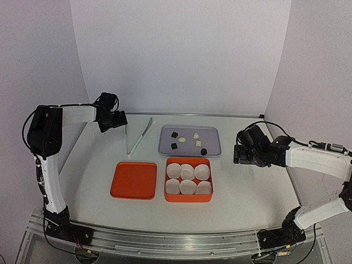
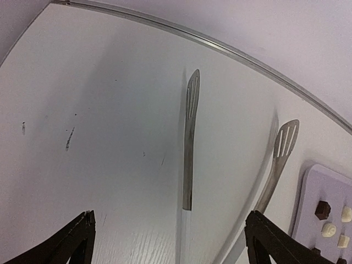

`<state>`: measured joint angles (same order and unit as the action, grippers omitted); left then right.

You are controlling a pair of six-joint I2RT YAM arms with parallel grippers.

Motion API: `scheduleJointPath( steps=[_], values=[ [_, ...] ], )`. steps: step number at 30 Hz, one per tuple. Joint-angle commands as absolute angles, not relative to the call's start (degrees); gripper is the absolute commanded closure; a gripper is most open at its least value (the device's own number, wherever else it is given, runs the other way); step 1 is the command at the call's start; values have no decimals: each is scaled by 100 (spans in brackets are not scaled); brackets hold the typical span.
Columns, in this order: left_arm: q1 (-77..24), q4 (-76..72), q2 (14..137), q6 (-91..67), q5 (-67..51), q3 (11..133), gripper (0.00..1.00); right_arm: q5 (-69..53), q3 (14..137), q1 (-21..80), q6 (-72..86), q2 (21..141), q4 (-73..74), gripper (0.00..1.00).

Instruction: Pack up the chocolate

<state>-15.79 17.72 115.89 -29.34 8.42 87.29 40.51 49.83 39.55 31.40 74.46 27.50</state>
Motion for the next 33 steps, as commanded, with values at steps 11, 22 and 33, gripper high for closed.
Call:
scheduleJointPath(
  steps=[11, 22, 33],
  values=[
    [-1547, 2290, 13595, -2161, 594, 10926, 32, 4000, 4756, 3958, 3246, 7393, 2738, 3],
    [-1556, 2598, 14237, -1899, 900, 11425, 76, 4000, 4627, 3956, 3247, 7499, 2737, 5],
    [-1556, 2786, 14096, -2123, 733, 11946, 100, 4420, 4800, 3961, 3931, 7340, 2732, 2]
  ],
)
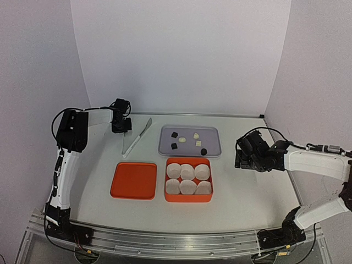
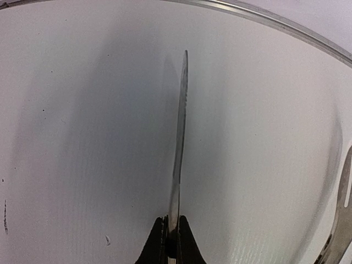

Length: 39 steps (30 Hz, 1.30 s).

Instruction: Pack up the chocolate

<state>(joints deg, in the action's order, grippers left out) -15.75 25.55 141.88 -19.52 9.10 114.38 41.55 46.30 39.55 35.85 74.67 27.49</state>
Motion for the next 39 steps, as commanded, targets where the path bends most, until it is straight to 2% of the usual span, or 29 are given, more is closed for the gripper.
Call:
scheduleJointPath(
  steps=[1, 4, 7, 13, 16, 17, 20, 24, 29, 39],
  values=[
    [-1556, 2783, 14004, -2198, 664, 12063, 100, 4443, 4909, 3959, 3843, 7345, 2728, 2],
    [-1559, 2654, 13628, -2505, 412, 12252, 100, 4037, 5380, 3955, 3117, 7407, 2711, 2],
    [-1561, 2197, 12903, -2907, -285, 11954, 100, 3111, 5805, 3957, 2694, 7476, 2582, 2],
    [-1559, 107, 11017, -4071, -1907, 9857, 100, 193, 5674, 3957, 2434, 7386, 929, 5],
    [-1592, -1790, 9918, -5062, -2721, 8373, 100, -1749, 5513, 3991, 2594, 7606, -541, 4],
    [-1626, -2578, 9631, -5306, -2819, 7807, 100, -2222, 5516, 4019, 2791, 7740, -956, 4],
    [-1811, -3343, 8955, -5698, -2788, 7118, 100, -3259, 5699, 4229, 3165, 8246, -2229, 4],
    [-2097, -4004, 8437, -6043, -2662, 6508, 100, -3845, 6196, 4623, 3218, 8948, -3168, 2],
    [-2498, -4443, 8202, -6196, -2455, 6192, 100, -4079, 6972, 4868, 3180, 9645, -3375, 2],
    [-2919, -5597, 8313, -6971, -1904, 5659, 100, -3769, 7827, 5096, 3288, 10520, -3749, 3]
  ],
)
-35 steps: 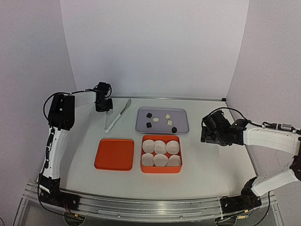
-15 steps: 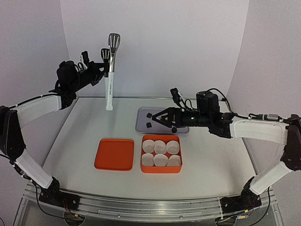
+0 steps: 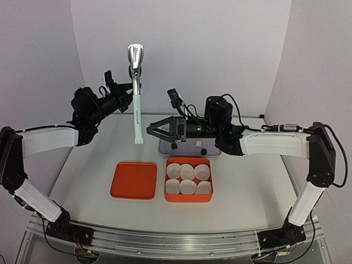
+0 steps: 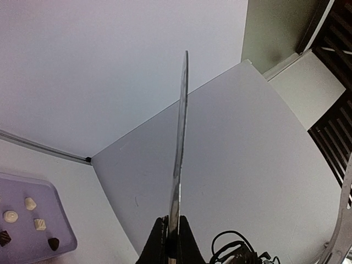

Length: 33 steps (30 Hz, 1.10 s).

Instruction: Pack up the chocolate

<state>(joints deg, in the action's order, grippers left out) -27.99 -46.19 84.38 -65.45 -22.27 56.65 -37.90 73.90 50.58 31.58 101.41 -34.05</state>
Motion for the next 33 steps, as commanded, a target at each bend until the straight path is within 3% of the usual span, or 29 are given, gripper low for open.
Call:
scheduleJointPath(
  steps=[1, 9, 14, 17, 20, 25, 33],
  values=[
    [-2971, -5601, 8321, -6928, -1831, 5668, 100, -3764, 7918, 5097, 3356, 10597, -3757, 4],
    [-3037, -5318, 8485, -7156, -1869, 5793, 100, -3824, 8070, 5098, 3405, 10818, -3841, 24],
    [-3035, -5387, 8412, -7266, -1881, 5538, 100, -3862, 8096, 5097, 3393, 10834, -3850, 31],
    [-3032, -5305, 8385, -7231, -1930, 5499, 100, -4016, 8226, 5094, 3488, 10884, -3854, 31],
    [-3041, -5321, 8488, -7231, -2111, 5537, 100, -4296, 8538, 5096, 3737, 11043, -3860, 23],
    [-3063, -5683, 8868, -7501, -2475, 5579, 100, -4559, 9082, 5100, 4356, 11407, -3920, 22],
    [-3192, -5281, 8548, -7047, -1796, 5387, 100, -4354, 9156, 5094, 4543, 11424, -4019, 22]
  ],
)
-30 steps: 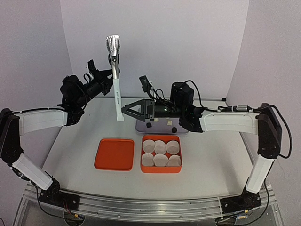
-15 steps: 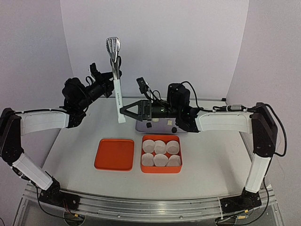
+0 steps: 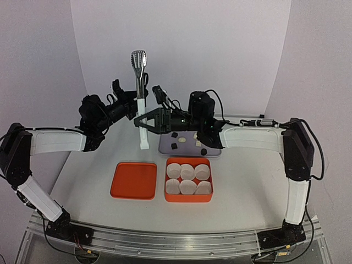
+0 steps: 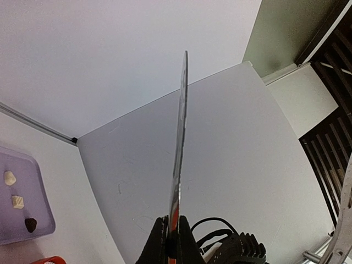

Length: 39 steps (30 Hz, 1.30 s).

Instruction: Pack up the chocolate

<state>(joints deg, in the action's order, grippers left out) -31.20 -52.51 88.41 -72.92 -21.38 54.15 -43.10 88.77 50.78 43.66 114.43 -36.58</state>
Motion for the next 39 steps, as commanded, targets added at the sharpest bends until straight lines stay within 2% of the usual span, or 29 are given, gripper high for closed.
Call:
scheduleJointPath(
  steps=[1, 18, 29, 31, 35, 39],
  values=[
    [-3206, -5262, 8520, -7024, -1735, 5360, 100, -4321, 9173, 5095, 4559, 11436, -4023, 22],
    [-3232, -5186, 8724, -7133, -1723, 5353, 100, -4166, 9324, 5091, 4521, 11367, -4027, 25],
    [-3234, -5029, 8968, -7035, -2027, 5610, 100, -4129, 9291, 4948, 4892, 11287, -4034, 44],
    [-3234, -5033, 8983, -6982, -2061, 5608, 95, -4098, 9299, 4888, 5036, 11287, -4034, 47],
    [-3234, -4866, 8913, -6688, -2095, 5616, 76, -3936, 9179, 4779, 5167, 11200, -4037, 52],
    [-3234, -4528, 8765, -6410, -2031, 5586, 46, -3617, 8892, 4718, 5036, 11007, -4026, 54]
  ],
)
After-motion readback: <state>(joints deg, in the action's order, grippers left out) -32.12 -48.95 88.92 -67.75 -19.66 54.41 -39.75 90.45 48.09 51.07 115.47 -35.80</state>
